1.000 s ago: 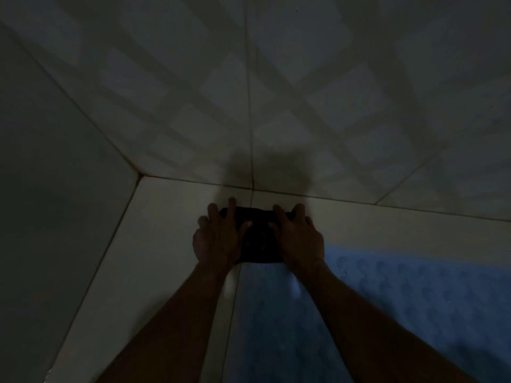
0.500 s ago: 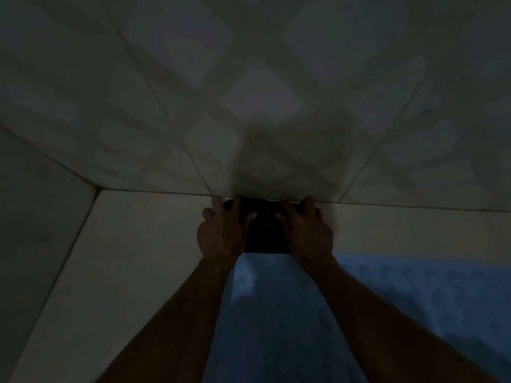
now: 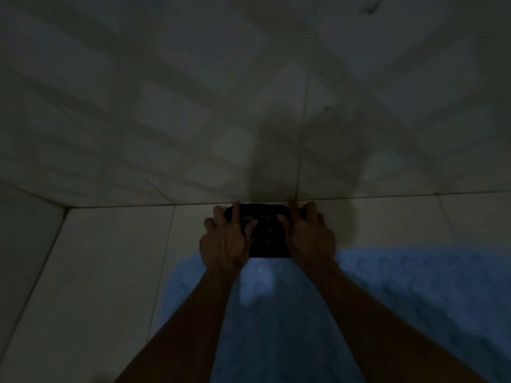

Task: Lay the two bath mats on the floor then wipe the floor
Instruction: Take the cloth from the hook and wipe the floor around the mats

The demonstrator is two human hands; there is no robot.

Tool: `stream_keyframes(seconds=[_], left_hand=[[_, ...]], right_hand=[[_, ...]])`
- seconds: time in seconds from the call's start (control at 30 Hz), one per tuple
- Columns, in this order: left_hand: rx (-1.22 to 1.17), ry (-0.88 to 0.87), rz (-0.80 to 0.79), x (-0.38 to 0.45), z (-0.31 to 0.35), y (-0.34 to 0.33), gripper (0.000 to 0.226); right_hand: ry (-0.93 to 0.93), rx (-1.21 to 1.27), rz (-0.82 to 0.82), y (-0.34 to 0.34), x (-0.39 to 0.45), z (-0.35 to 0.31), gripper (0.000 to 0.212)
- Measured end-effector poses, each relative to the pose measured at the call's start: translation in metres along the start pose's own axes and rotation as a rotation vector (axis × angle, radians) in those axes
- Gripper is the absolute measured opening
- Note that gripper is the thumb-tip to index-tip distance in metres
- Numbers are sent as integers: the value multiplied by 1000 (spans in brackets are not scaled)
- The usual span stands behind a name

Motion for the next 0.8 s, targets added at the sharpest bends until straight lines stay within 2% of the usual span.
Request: stream_keyframes(seconds=[0.27,0.8], left_hand=[[18,-4,-14,-9,48,6,70],[55,22,-102,-35,146,31,70]], right_hand=[[-29,-21,34,29,1,40,58],[-50,-30,67,81,9,116,47]])
Point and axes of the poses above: each hand's wrist, its own x-axis towards the middle knuckle, its own y-axis out of the back of the hand, z = x × y, the point moved 4 cm from there along x, towards the middle knuckle, and after that the axes turned 10 degrees about x, right-handed, at the moved point
